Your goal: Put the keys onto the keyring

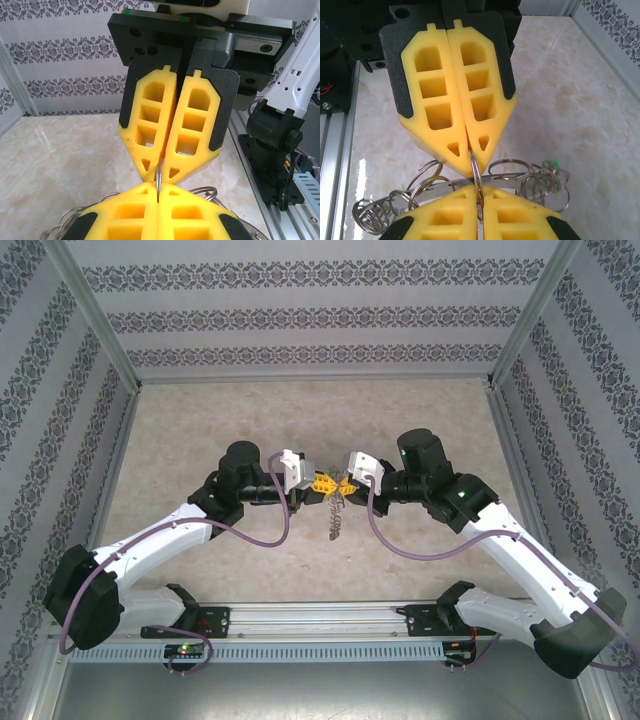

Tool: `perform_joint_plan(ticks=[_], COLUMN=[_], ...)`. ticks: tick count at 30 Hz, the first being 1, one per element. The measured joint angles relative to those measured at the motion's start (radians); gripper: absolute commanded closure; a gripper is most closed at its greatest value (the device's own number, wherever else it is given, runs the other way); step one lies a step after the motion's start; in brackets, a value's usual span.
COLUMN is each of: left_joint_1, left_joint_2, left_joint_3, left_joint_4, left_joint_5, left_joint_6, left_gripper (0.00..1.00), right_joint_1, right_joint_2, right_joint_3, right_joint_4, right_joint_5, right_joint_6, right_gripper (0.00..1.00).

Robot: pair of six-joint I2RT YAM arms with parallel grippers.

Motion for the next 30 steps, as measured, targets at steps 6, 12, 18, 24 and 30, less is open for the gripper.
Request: perform_joint_plan(ticks=[6, 12, 18, 24, 30], left_joint_1=[0.0, 0.0, -0.001, -0.001, -0.001], left_joint_2=[-0.002, -0.004, -0.003, 0.005, 0.018], left_joint_3=[0.001, 0.039, 0.098, 0.131, 0.169], left_joint_4=[-0.026, -0.133, -0.268, -0.344, -0.428], left_joint_5=[0.0, 0.001, 0.004, 0.007, 0.008], left_joint_6=[0.022, 0.093, 0.166, 0.214, 0.262], left_gripper=[1.0, 0.95, 0.92, 0.91, 0.87], right_joint_1=[0.0, 0.009, 0.025, 0.039, 0.049], right_joint_2=[0.0, 0.007, 0.006, 0.006, 0.007], right_joint_3=[0.0, 0.006, 0.008, 0.01, 0.011], right_joint_4=[-0.013, -0.031, -0.037, -0.044, -0.053], right_joint_5=[-0.003, 0.0, 0.012, 0.031, 0.047], right_joint_6=[-0.007, -0.007, -0.007, -0.007, -0.007], right_gripper=[1.0, 1.0, 1.0, 1.0, 1.0])
